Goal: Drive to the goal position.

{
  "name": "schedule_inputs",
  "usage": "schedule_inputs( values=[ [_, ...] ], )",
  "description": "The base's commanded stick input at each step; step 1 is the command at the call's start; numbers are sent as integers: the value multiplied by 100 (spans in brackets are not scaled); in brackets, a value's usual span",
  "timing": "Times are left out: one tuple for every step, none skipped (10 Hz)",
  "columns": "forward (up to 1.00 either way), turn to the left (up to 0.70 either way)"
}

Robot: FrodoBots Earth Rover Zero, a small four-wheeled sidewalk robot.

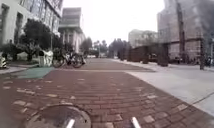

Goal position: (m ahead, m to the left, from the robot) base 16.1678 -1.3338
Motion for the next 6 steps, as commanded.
schedule_inputs(
  values=[
    [70, -14],
    [70, -14],
    [70, -14],
    [70, -14],
    [70, -12],
    [70, -9]
  ],
)
